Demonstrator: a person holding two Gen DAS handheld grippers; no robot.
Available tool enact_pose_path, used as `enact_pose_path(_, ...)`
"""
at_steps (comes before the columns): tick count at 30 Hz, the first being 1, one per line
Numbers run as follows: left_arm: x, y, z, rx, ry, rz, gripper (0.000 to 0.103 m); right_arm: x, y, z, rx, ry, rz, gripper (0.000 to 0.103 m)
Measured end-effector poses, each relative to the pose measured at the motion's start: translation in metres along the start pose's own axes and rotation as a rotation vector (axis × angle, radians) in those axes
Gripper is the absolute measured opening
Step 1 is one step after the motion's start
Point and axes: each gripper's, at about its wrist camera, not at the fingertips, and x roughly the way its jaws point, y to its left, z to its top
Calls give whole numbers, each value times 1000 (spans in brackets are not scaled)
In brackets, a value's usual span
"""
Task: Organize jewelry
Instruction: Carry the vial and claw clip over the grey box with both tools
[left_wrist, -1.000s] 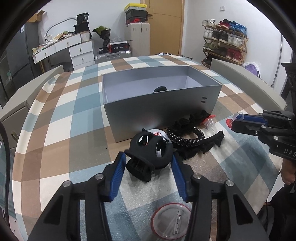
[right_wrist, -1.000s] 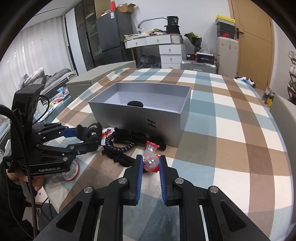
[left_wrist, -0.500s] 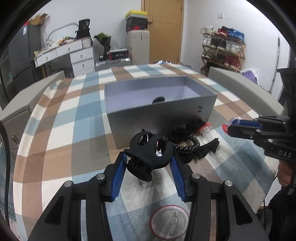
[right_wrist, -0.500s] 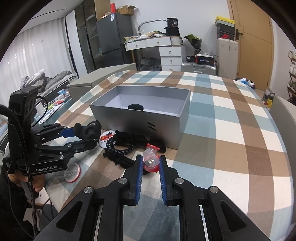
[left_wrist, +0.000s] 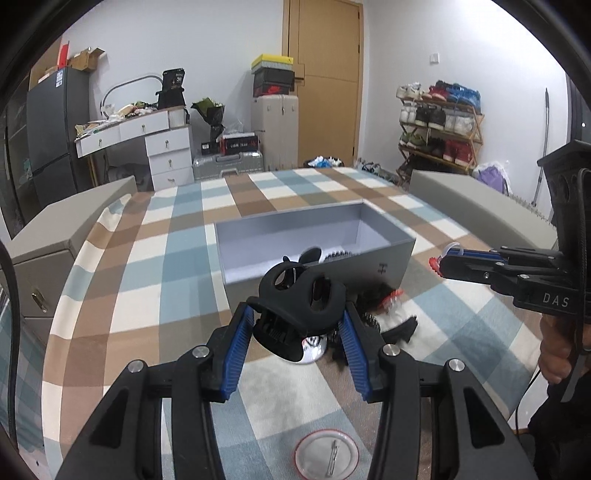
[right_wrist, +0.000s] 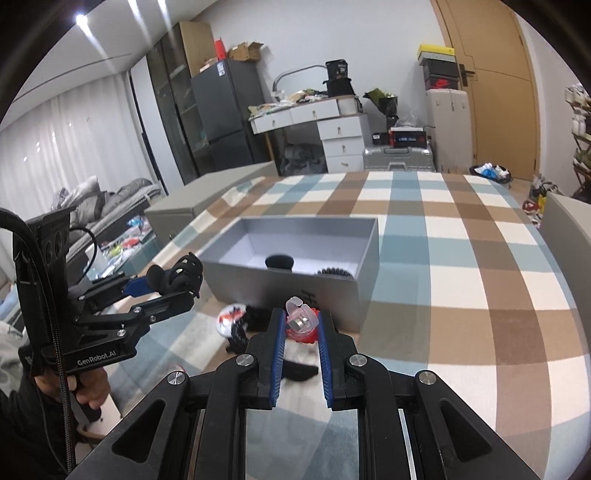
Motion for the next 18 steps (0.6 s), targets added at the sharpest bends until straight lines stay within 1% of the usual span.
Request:
enact_pose_path(7,0,8,14,-51,-32,5,42,-6,2,18,10,-45,25,16)
enact_pose_path(18,7,13,31,-68,-60,20,42,0,4,41,29,-70,57,16)
